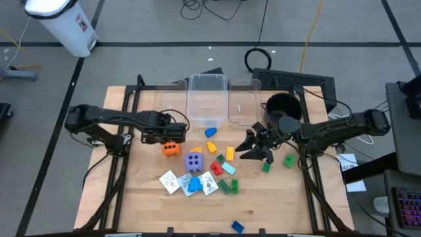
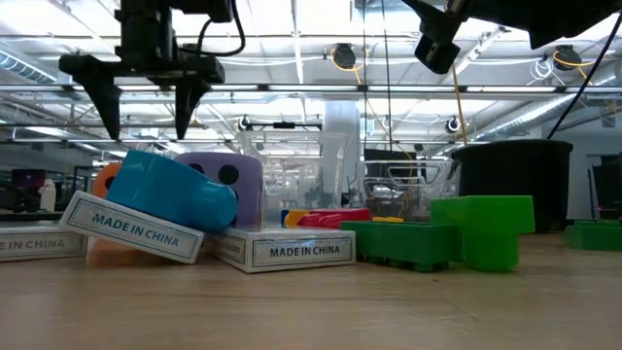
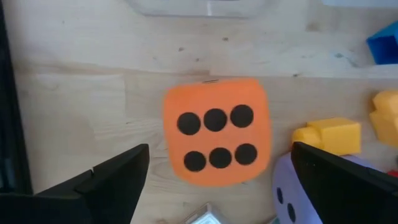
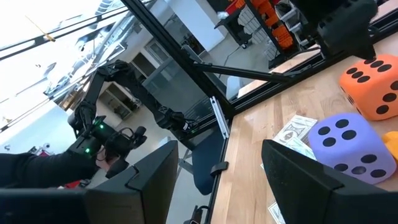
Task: Pick & Place Toys
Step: Put the orange dice into the transparent container
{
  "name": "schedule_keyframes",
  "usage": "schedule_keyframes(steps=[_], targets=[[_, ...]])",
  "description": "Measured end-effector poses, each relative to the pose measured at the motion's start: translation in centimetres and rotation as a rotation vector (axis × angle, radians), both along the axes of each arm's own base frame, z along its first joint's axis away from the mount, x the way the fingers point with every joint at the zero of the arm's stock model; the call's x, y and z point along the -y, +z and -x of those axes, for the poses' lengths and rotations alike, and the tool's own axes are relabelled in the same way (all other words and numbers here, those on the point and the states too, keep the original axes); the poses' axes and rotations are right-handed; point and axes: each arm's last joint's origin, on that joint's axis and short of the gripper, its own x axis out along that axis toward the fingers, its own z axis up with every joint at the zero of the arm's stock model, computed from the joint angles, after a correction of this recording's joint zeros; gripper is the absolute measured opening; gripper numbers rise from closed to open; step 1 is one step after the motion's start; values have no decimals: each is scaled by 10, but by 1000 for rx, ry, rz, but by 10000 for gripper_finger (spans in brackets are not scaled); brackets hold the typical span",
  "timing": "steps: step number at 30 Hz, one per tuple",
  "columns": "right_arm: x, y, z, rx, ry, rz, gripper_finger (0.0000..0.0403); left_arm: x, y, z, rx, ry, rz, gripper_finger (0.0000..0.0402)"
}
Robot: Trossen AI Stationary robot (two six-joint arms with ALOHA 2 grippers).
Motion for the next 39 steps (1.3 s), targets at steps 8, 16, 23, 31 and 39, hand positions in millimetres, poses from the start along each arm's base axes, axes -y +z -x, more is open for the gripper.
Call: schedule_keyframes(steps=[8,16,23,31,39], targets=[[0,-2,0,-19,2,0,226,1,-17,-13,-44,21,36,395],[-1,-2,1,-24,53,-3,226,2,-24,-17,-72,73,54,395],[-1,-2,1,-26,53,-6,226,2,-35,-11,-106,113,60,395],[-1,-2,1,-26,52,-6,226,2,-45,-14,-36,114,69,395],[-1,-2,1,-26,51,-6,226,-9,-46,-15,-32,91,66,395]])
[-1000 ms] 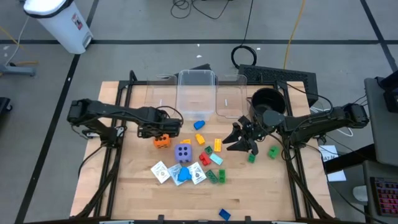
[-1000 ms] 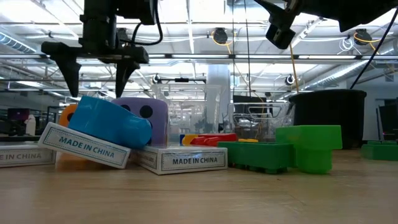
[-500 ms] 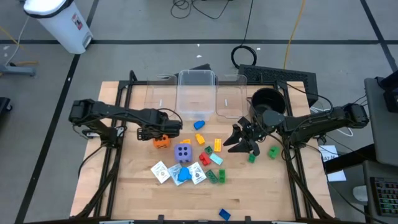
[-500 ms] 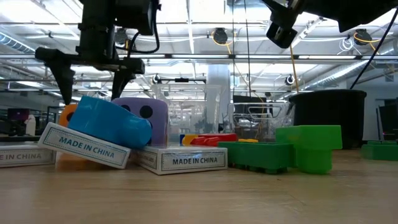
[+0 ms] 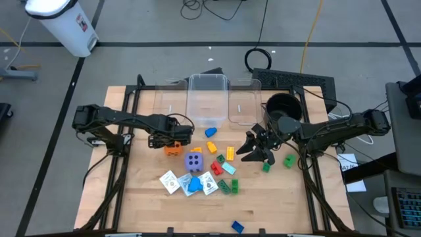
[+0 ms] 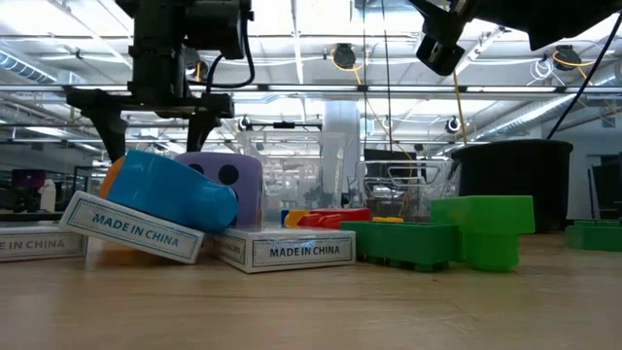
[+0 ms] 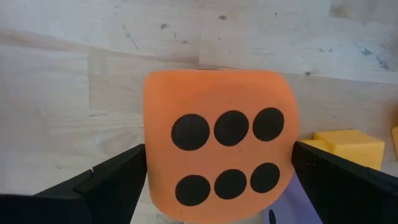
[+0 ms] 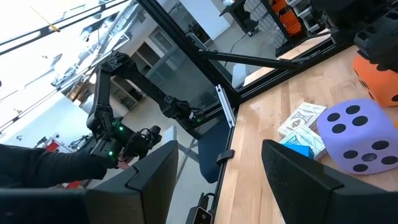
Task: Pick & Place Toys
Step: Put the orange dice into the transparent container
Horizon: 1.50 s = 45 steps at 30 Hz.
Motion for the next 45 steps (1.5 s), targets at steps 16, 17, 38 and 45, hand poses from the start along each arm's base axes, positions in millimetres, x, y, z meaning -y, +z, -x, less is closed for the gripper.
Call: schedule_keyframes(steps=[16,17,38,45], targets=[[1,0,0,1,-10,2,226,-7,10,9,8,-86,-19,395],[1,0,0,1,-11,3,226,-8,11,11,7,-91,-18,395],[1,0,0,2,-12,3,226,-7,5,9,-48,-175,-8,395],[1,0,0,-7,-10,0,226,-8,4,8,-47,-210,-5,395]])
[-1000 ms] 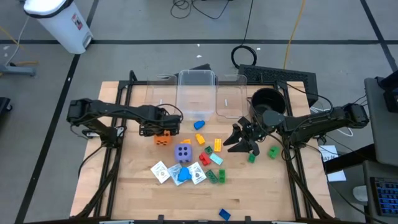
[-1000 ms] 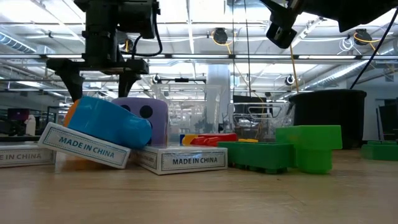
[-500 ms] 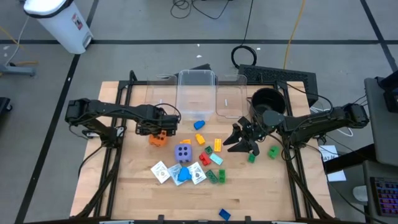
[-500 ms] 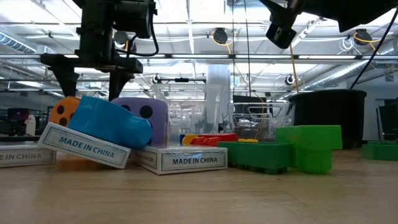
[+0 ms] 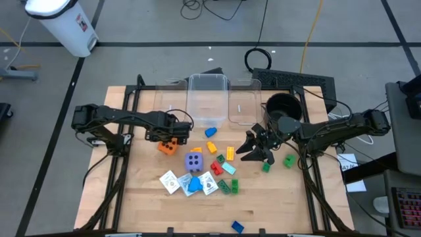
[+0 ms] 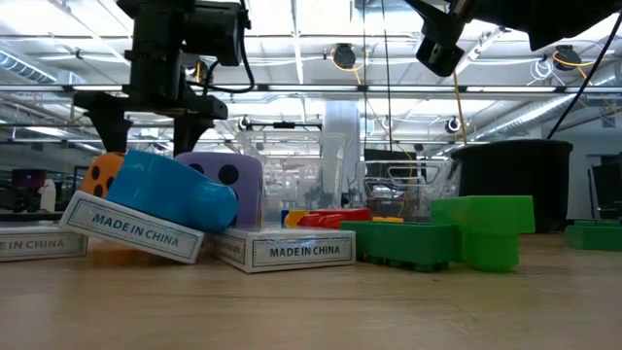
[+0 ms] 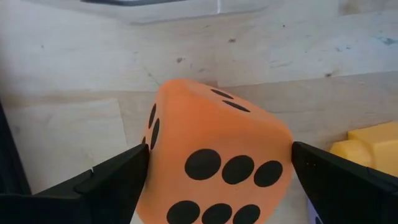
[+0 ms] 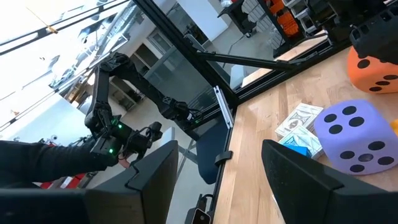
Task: Pick & Place Toys
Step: Put the orange dice into the transparent container
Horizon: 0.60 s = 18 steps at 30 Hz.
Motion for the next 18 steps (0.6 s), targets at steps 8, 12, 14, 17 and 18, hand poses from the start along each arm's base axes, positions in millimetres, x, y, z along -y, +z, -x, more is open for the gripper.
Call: schedule_keyframes(steps=[8,12,14,17,18], targets=[[0,-1,0,-8,0,1,226,0,0,0,-1,5,-4,395],[0,-1,0,-8,1,1,226,0,-4,0,6,-40,-10,395],[0,-1,0,-8,1,0,226,0,-5,1,2,-75,-10,395],[0,-1,0,-8,1,1,226,-1,-5,1,-2,-127,3,395],[0,-1,0,-8,1,1,226,-1,-4,1,-4,-134,7,395]])
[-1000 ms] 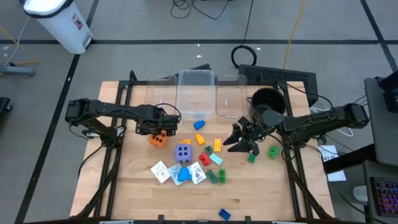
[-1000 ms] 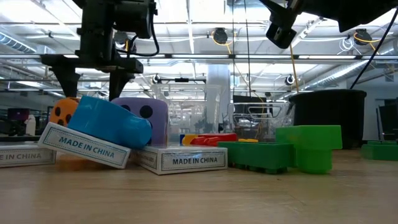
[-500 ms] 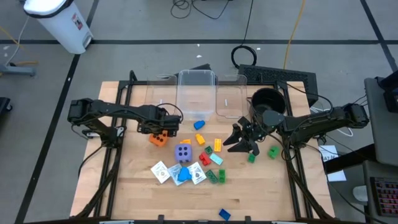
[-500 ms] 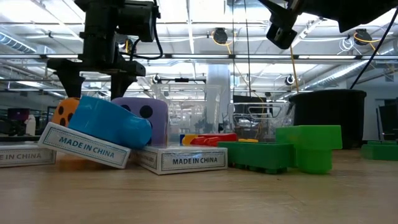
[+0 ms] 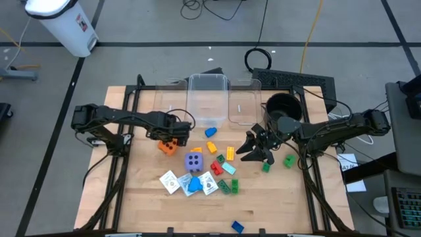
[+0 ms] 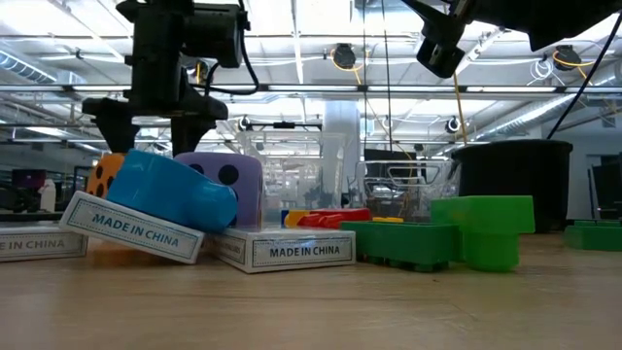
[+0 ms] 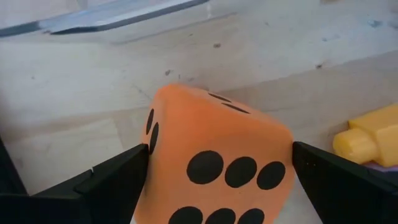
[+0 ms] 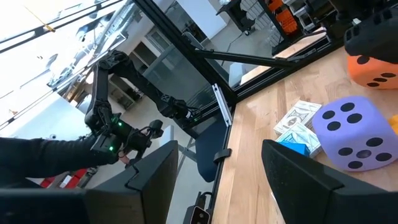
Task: Pick & Place Toys
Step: Put the orange dice into the transparent container
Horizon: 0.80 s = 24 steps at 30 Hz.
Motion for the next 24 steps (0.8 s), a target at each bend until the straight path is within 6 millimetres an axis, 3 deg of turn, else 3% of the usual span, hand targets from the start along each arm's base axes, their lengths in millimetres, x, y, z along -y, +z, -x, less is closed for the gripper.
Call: schedule_keyframes(steps=[10,24], targets=[[0,-1,0,-4,-2,6,226,-15,12,11,-74,-52,28,395],[1,-1,-1,-12,-55,8,226,-19,19,19,-89,-57,15,395]])
